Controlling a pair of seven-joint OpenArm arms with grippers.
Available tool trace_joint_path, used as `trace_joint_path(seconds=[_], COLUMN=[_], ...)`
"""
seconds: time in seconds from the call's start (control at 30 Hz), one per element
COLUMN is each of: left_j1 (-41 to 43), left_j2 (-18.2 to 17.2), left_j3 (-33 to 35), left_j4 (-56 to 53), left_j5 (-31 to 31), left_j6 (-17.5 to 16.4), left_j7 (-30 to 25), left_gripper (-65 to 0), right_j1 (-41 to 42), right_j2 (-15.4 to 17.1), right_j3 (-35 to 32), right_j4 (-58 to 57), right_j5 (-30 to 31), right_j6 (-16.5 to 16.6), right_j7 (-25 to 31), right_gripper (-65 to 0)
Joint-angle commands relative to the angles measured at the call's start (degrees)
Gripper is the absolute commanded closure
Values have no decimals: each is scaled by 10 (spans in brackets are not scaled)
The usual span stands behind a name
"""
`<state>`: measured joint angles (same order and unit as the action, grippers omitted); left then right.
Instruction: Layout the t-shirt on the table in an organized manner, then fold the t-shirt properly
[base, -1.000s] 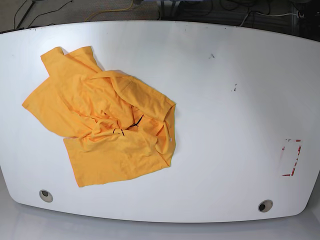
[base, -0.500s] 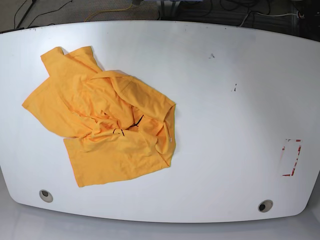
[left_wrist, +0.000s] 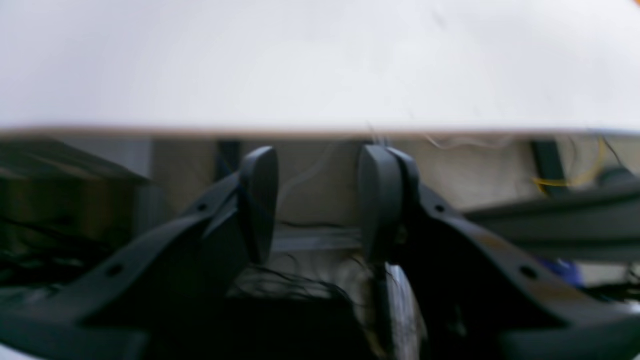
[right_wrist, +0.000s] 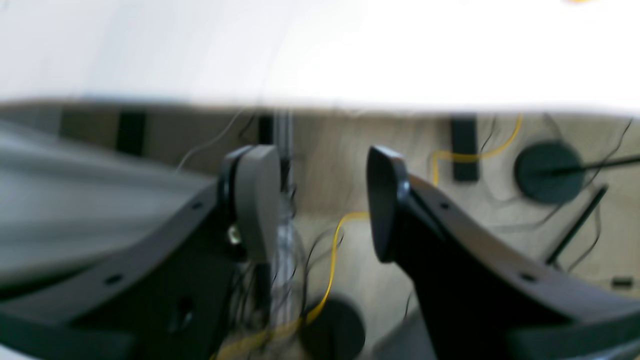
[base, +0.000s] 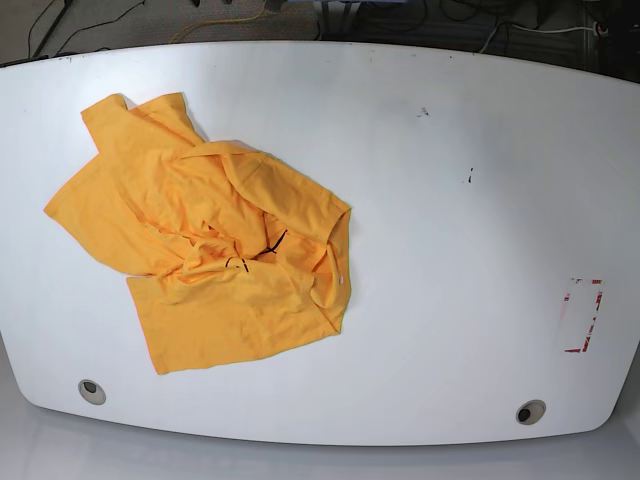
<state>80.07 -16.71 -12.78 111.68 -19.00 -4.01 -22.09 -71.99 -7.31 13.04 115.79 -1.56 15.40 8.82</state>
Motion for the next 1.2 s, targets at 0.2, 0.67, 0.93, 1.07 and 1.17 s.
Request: trace_joint_path(seconds=[0.2, 0.67, 0.93, 1.07, 1.17], left_j1=[-61, -107, -128, -142, -152], left_j2=[0, 1, 11, 11, 11], left_j3=[-2, 14, 35, 41, 41], left_j4=[13, 17, 17, 17, 17], left_j5=[0, -3, 0, 0, 0], left_j6=[-3, -2, -3, -3, -3], left_j7=[-11, -11, -10, -10, -10], left_gripper=[-253, -256, -296, -414, -460], right_j1=[78, 268, 341, 377, 405], right_j2=[3, 4, 10, 39, 67], right_j3=[4, 3, -9, -44, -82], right_j4=[7, 7, 7, 7, 6], right_j5=[-2, -2, -3, -3, -2], right_j6=[6, 75, 130, 133, 132], right_j7=[13, -141, -197, -239, -267], right_gripper=[-276, -277, -338, -487, -582])
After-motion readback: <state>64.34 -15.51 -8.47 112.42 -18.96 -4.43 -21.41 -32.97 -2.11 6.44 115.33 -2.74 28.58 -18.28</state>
